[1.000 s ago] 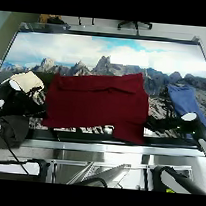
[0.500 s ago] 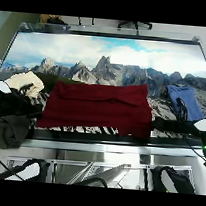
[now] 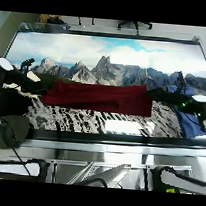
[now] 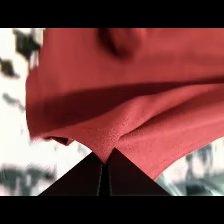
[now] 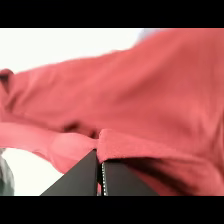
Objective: Fold the shirts.
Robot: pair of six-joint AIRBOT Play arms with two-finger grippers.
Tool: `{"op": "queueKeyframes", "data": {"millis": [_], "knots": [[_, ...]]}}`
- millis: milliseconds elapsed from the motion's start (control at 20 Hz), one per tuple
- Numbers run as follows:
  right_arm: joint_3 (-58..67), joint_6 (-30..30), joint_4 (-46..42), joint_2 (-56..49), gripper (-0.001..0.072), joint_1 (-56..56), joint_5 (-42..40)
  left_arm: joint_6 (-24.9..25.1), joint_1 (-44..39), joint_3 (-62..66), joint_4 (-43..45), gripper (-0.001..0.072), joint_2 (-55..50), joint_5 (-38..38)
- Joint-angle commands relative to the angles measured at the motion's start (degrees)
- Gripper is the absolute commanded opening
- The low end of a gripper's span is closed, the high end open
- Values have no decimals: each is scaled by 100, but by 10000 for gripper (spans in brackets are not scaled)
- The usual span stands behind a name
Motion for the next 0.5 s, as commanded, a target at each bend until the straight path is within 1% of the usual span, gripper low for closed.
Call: {"op": "queueKeyframes", "data": {"millis": [0,100,250,300,350,400,450], "knots": [[542,-570,428,-1069,28,203,-160,-96,-219,881,-44,12,-914,138],[544,-588,404,-1375,28,308,-415,-118,-289,1298,-24,12,-1340,79],[544,-859,345,-1537,29,291,-575,-306,-254,1784,-24,12,-1799,70],[568,-953,293,-1521,103,278,-581,-306,-223,1963,-24,12,-1919,55],[627,-942,166,-1499,254,238,-557,-308,-216,2120,-24,14,-2020,-57],[706,-885,-35,-1456,358,155,-511,-308,-188,2243,-24,16,-2090,-136],[791,-782,-291,-1414,465,57,-492,-304,-192,2332,-22,150,-2127,-214]]}}
